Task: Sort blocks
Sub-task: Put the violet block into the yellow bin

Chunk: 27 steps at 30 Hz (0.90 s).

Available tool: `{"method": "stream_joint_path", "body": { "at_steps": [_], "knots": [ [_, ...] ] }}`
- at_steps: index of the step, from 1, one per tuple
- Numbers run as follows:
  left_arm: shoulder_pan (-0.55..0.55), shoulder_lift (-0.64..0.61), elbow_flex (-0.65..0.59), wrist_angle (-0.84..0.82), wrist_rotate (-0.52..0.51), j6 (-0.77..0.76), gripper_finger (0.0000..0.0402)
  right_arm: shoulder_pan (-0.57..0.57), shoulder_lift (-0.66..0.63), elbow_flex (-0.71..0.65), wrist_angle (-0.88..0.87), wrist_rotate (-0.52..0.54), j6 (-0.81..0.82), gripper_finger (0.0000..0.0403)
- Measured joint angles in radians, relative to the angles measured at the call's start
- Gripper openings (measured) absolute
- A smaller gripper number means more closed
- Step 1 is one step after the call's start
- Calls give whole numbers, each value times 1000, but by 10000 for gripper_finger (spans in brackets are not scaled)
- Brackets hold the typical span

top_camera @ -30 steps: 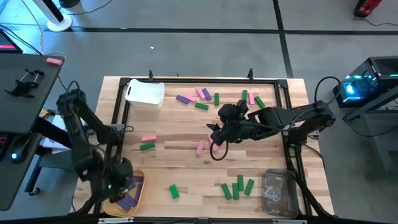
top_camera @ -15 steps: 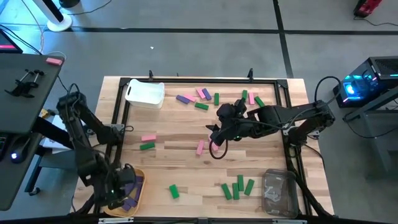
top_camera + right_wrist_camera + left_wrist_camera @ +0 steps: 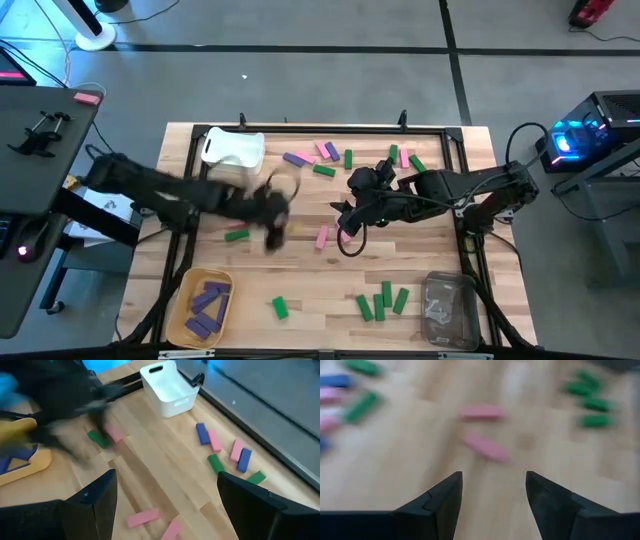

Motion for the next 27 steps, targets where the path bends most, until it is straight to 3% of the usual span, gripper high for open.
{"method": "stream_joint_path", "body": {
  "at_steps": [3,7,12,15,23,25,27],
  "knots": [
    [225,68,49,-42,16,83,202,-2,0,0,0,19,-18,279],
    [494,177,109,-58,139,171,202,-24,0,0,-8,30,-24,279],
    [716,363,201,-63,216,379,202,-76,0,0,-44,36,4,279],
    [782,485,286,-106,280,429,202,-115,0,0,-61,29,30,279],
    [824,710,505,-288,285,489,201,-202,0,0,-72,7,64,279],
    [823,725,511,-291,281,494,190,-220,0,0,-72,-13,40,279],
    [822,734,511,-301,263,475,155,-237,0,0,-73,-38,13,279]
  ]
}}
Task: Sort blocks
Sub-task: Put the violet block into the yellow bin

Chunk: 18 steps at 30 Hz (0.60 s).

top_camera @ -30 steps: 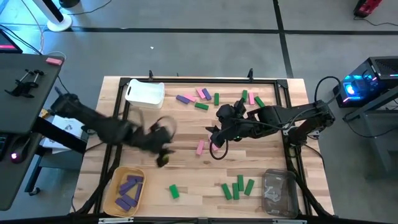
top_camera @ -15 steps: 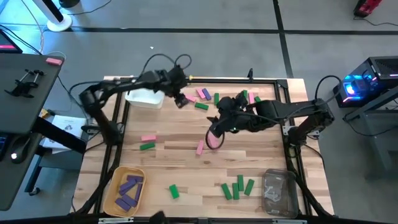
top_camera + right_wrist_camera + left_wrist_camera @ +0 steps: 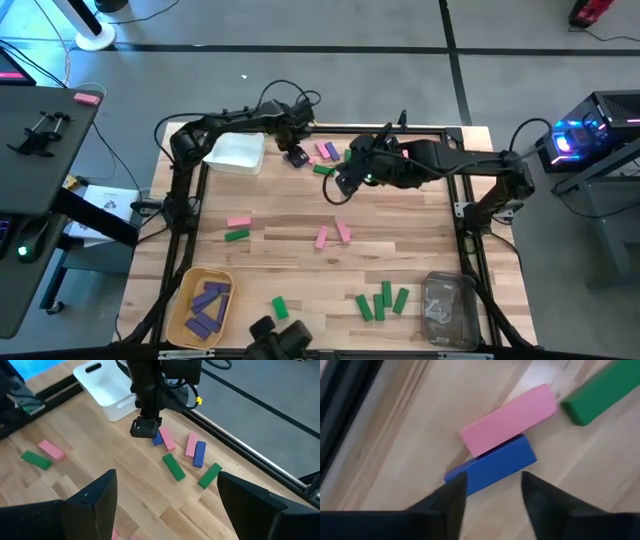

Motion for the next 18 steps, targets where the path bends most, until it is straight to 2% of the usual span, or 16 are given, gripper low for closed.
{"method": "stream_joint_path", "body": {
  "at_steps": [3,5,9,18],
  "knots": [
    [0,5,-3,-24,-6,-28,51,-15,0,0,-13,-20,-18,279],
    [1,4,-3,-17,-5,-45,17,-20,0,0,-24,-22,-22,279],
    [1,9,-3,22,-14,-90,3,-21,0,0,-41,-23,-49,279],
    [-1,44,-5,25,-17,-146,0,-21,0,0,-51,-24,-71,279]
  ]
}}
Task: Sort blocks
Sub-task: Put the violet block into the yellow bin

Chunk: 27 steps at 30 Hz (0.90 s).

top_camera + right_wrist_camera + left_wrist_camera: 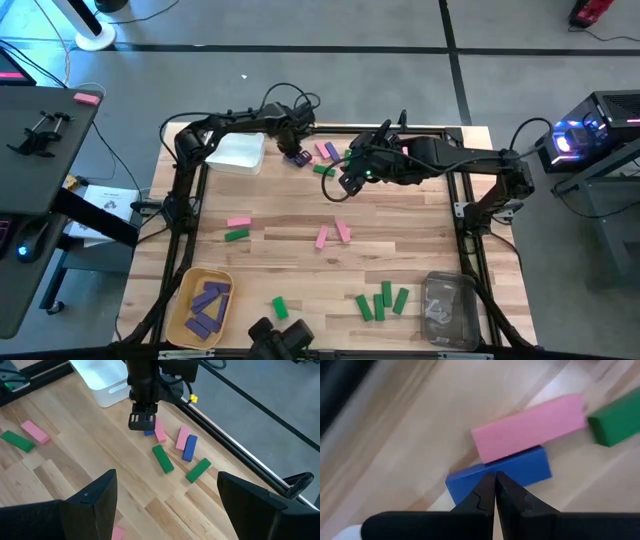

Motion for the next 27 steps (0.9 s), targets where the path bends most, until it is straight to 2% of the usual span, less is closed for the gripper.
{"method": "stream_joint_path", "body": {
  "at_steps": [7,13,17,21,23,27],
  "knots": [
    [-2,14,0,27,-2,-19,0,0,0,0,-11,-8,-1,279],
    [-42,13,0,-78,55,-5,0,0,0,0,-20,-17,-25,279],
    [-122,11,-2,-126,102,8,0,3,-3,0,-88,-23,-56,279],
    [-246,11,-3,-120,146,-11,0,4,-27,0,-224,-23,-17,279],
    [-312,11,-3,-74,150,-38,0,11,-43,0,-278,-23,6,279],
    [-408,11,-3,130,164,-152,0,40,-77,0,-338,-19,52,279]
  ]
}}
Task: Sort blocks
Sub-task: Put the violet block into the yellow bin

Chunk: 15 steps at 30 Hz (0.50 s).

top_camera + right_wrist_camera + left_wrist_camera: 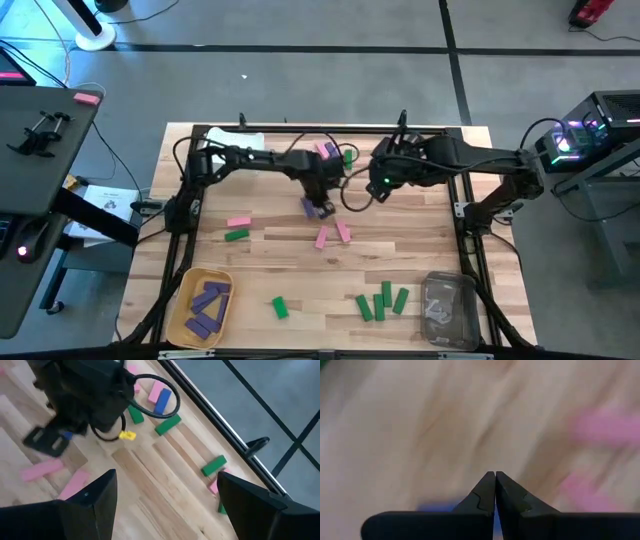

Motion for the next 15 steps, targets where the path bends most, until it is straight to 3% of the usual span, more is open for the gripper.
{"method": "stream_joint_path", "body": {
  "at_steps": [4,10,12,15],
  "knots": [
    [-25,9,3,167,47,-141,0,43,-35,0,-34,44,76,279],
    [-18,-84,22,66,40,-105,0,128,-66,0,-55,83,157,279],
    [-17,-138,15,-23,-7,-73,0,145,-66,0,-82,86,194,279],
    [-36,-211,-60,-129,-159,-69,0,171,-81,-32,-70,95,218,279]
  ]
}}
